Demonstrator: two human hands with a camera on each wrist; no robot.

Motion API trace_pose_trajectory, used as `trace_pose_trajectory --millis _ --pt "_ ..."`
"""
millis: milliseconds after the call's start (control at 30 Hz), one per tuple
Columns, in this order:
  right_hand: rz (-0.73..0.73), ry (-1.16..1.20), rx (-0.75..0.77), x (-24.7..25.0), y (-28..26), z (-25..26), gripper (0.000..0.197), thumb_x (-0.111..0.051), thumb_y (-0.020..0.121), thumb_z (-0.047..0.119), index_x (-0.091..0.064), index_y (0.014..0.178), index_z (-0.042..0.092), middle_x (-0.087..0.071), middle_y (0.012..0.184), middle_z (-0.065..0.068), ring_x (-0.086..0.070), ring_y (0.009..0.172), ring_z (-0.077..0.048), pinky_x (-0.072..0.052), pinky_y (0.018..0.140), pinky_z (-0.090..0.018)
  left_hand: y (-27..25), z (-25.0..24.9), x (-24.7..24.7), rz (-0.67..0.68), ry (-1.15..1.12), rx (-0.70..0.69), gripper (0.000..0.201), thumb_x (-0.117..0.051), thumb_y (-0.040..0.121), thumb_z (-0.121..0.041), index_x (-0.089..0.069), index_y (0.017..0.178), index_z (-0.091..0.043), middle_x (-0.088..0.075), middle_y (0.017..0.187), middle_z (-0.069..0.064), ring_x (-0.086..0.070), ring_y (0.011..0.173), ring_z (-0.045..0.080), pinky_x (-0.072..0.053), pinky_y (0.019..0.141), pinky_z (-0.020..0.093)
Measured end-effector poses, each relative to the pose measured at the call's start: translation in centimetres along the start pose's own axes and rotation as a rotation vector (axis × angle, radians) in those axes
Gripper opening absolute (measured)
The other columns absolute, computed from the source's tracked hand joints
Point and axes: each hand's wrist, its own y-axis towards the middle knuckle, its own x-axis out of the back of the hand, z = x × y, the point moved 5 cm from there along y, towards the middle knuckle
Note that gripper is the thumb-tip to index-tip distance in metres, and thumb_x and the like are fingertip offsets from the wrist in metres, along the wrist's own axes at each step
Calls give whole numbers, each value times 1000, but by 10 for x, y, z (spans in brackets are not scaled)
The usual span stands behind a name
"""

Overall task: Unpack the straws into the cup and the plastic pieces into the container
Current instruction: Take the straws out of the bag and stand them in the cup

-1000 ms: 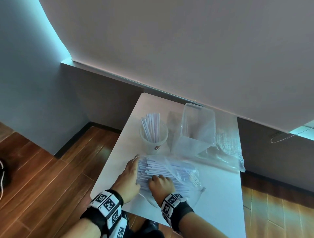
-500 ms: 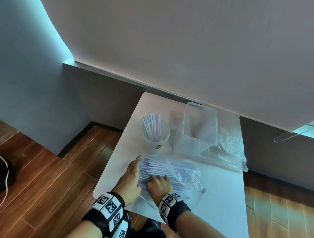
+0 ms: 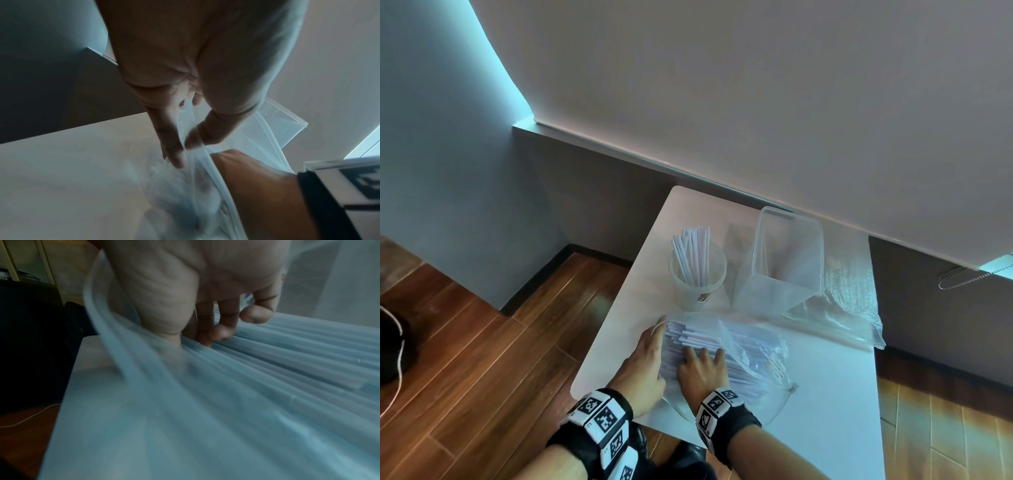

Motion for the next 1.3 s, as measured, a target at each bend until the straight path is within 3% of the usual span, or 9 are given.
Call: trace_pose_trajectory --millis 100,200,267,367,467,567,833,1033,1300 --pt "5 13 -40 1 0 0 20 -57 90 15 -72 103 12 -58 118 -8 -54 110 -34 -37 94 -57 0 0 1 0 2 0 95 -51 84 4 5 154 -27 0 162 -9 -26 145 14 -24 113 21" --pt "39 65 -97 -2 0 0 21 -91 46 22 -72 54 18 -65 74 -2 -62 68 -28 -51 63 -49 0 -3 0 8 1 -3 95 -49 84 6 7 155 -25 2 162 -8 -21 147 13 -22 114 20" --pt "30 123 -99 -16 5 -2 28 -93 35 20 -68 45 18 -62 66 -2 -59 60 -27 -51 55 -45 0 -3 -1 13 5 -1 95 -49 84 6 8 154 -24 2 162 -8 -20 147 13 -21 113 19" --pt "-2 60 -60 -10 0 1 16 -87 54 22 -73 60 19 -65 78 -2 -61 72 -27 -51 64 -46 0 -2 -3 12 1 3 96 -49 84 7 8 154 -25 2 162 -8 -18 148 13 -19 116 21" --pt "9 -25 1 -9 0 0 24 -54 92 13 -69 110 11 -57 119 -8 -50 112 -33 -39 94 -51 1 -2 -3 16 -8 12 97 -50 83 8 7 155 -26 2 162 -7 -18 148 14 -23 118 26" --pt "-5 -18 35 -6 -2 -5 32 -51 90 12 -57 121 10 -55 124 -12 -46 116 -35 -36 97 -48 2 -1 0 13 -14 18 99 -51 82 9 6 154 -27 0 162 -7 -21 147 14 -23 116 23" --pt "-46 284 -44 11 -10 -26 38 -53 88 32 -45 123 20 -65 112 -6 -57 110 -30 -48 83 -38 9 3 6 30 -51 47 100 -57 85 6 6 154 -29 -10 161 -4 -25 146 16 -27 116 26" --pt "-112 324 -3 32 -11 -40 27 -43 93 37 -65 98 21 -62 105 -2 -56 100 -27 -35 97 -46 11 4 14 39 -84 69 102 -59 82 7 3 154 -32 -20 156 -1 -41 136 20 -41 111 34" --pt "-425 1020 20 82 -24 -61 40 -54 86 46 -61 68 11 -58 75 -1 -57 66 -17 -46 64 -34 12 -17 25 -14 -155 -6 79 -64 84 0 -19 135 -39 -37 133 -6 -39 132 15 -37 103 22"
